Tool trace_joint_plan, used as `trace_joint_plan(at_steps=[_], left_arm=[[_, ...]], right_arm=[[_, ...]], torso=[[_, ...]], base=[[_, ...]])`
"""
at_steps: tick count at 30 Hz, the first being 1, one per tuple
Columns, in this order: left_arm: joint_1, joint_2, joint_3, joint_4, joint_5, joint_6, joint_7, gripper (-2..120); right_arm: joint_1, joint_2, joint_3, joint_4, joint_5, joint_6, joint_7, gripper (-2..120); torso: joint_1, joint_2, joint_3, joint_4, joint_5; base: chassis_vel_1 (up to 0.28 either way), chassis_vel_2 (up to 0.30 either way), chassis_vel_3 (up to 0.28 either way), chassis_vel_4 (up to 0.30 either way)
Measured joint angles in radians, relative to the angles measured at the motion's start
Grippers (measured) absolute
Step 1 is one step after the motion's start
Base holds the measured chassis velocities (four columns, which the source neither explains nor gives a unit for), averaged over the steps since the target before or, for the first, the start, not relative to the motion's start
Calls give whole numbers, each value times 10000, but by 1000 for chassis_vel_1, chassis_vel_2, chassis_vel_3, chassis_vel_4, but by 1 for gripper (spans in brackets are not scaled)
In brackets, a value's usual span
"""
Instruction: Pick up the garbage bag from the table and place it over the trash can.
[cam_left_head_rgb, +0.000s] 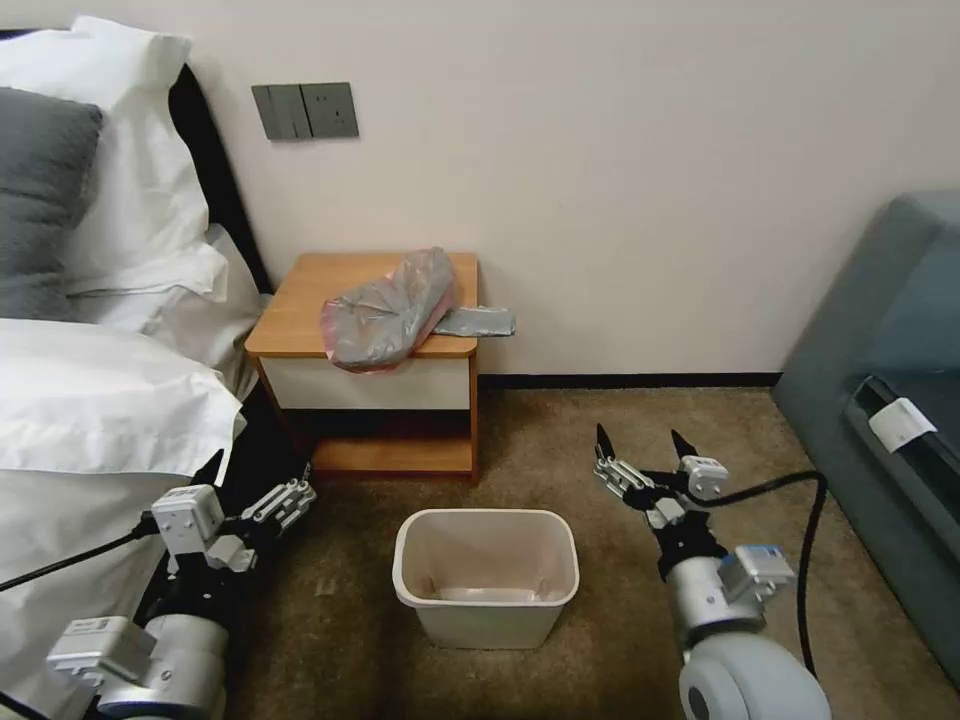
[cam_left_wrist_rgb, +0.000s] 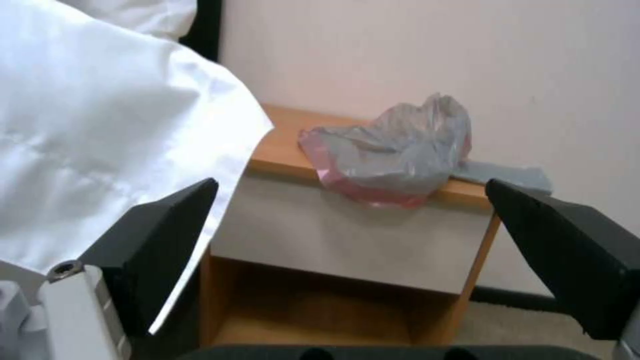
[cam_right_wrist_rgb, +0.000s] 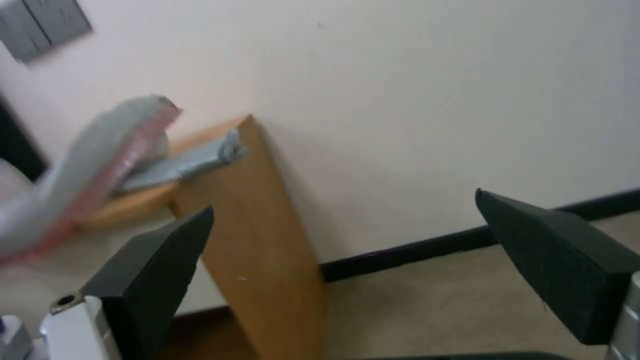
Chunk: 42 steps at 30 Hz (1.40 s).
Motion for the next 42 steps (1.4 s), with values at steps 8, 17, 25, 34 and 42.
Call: trace_joint_plan(at_steps=[8, 17, 25, 34, 42], left_arm=[[317, -267, -134, 34, 92, -744, 40, 100], [737, -435, -160, 52, 365, -964, 184, 100], [1163, -356, -356, 59, 387, -997, 313, 100], [1346, -418, -385, 65, 365, -1005, 341, 100], [1360, -469, -387, 68, 365, -1004, 358, 100]], right_arm=[[2135, -850, 25, -1044, 5187, -1084, 1281, 100], [3763, -1261, 145, -2272, 8552, -1754, 1326, 100], [5053, -729, -25, -3617, 9393, -1755, 1092, 100], [6161, -335, -246, -4949, 11093, -1854, 936, 100], [7043, -78, -178, -6173, 12406, -2210, 922, 100]], torso=[[0, 0, 0, 1, 0], [0, 0, 0, -1, -1], [0, -1, 1, 1, 0], [0, 0, 0, 0, -1], [0, 0, 0, 1, -3]], base=[[0, 0, 0, 0], [0, 0, 0, 0], [0, 0, 0, 0], [0, 0, 0, 0], [0, 0, 0, 0]])
